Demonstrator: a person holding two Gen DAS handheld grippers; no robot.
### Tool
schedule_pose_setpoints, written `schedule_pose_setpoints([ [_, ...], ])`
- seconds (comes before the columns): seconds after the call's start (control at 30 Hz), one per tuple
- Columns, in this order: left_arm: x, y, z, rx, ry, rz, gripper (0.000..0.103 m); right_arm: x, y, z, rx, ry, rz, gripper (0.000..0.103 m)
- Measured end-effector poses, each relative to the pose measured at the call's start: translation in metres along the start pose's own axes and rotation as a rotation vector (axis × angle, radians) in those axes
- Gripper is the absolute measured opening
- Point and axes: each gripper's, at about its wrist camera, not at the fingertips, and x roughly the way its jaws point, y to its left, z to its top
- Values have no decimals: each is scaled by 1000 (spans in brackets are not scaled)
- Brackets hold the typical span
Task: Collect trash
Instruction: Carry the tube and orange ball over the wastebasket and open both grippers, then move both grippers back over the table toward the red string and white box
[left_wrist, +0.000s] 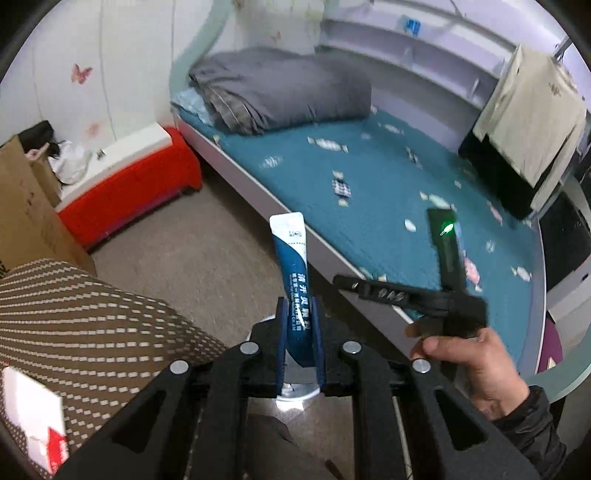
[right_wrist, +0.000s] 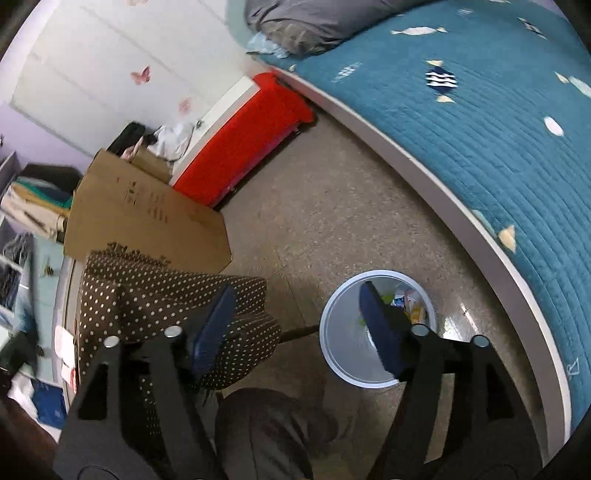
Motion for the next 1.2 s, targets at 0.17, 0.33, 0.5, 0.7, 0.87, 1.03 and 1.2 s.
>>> schedule_pose_setpoints([
  [0.17, 42, -7, -4, 15, 84, -4, 12, -21, -23, 3, 47, -42, -13, 78],
  [0.33, 72, -10, -2, 23, 146, -4, 39, -36, -34, 1, 74, -66, -26, 81],
  [0.5, 84, -4, -1, 8, 171, 64, 94, -42, -30, -2, 76, -73, -28, 86],
  [0.7, 59, 10, -2, -28, 141, 73, 94, -45, -14, -8, 58, -70, -27, 92],
  [0.87, 12, 21, -8, -60, 50, 62, 94, -48, 18, -17, 10, -68, -38, 97],
  [1.03, -37, 23, -20, -65, -49, 35, 94, -56, 54, -29, -62, -72, -55, 97],
  [1.2, -86, 28, -38, -82, -160, -3, 94, -74, 99, -45, -156, -84, -76, 97],
])
